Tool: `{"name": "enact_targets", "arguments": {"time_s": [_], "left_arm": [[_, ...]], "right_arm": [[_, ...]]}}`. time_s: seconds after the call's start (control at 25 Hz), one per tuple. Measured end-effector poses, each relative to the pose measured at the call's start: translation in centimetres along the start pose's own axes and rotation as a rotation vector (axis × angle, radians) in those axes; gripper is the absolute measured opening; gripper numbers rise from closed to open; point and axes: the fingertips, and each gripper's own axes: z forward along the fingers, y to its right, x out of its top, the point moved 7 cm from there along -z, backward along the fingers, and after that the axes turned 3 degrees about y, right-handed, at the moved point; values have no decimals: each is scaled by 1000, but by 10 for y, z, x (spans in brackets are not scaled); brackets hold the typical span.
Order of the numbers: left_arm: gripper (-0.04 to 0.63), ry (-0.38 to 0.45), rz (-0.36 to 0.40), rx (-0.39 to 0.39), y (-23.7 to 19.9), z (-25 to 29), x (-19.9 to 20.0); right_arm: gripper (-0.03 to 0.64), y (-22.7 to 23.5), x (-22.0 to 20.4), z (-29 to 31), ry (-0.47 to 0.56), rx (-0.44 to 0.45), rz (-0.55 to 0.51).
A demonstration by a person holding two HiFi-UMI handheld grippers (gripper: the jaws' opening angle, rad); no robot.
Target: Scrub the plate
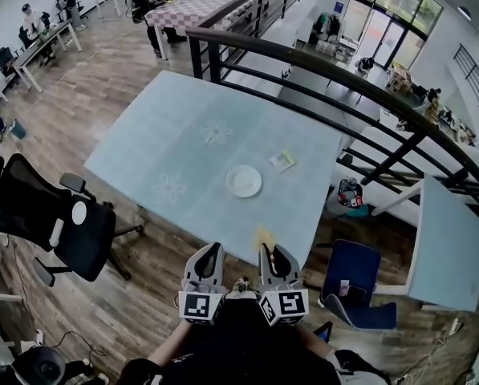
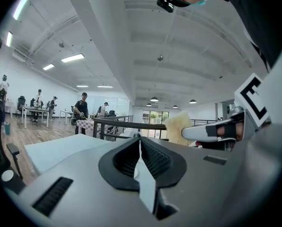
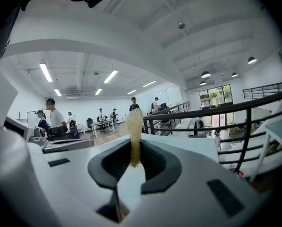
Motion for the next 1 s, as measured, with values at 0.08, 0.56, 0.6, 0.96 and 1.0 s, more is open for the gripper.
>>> {"name": "enact_targets", "arguments": {"time_s": [0.08, 0.56, 0.6, 0.96, 1.0], "left_arm": [[21, 4, -16, -27, -2, 11, 3], [21, -12, 3, -338, -23, 102, 10], [21, -14, 3, -365, -29, 109, 12], [21, -10, 13, -520, -96, 171, 26], [21, -10, 15, -534, -104, 174, 25]], "right_arm": [[57, 2, 2, 3, 8, -18, -7], [57, 19, 7, 41, 28, -321, 41], [57, 16, 8, 47, 31, -342, 48], [57, -20, 21, 122, 41, -441, 25], [57, -25, 20, 129, 40, -451, 25]]}}
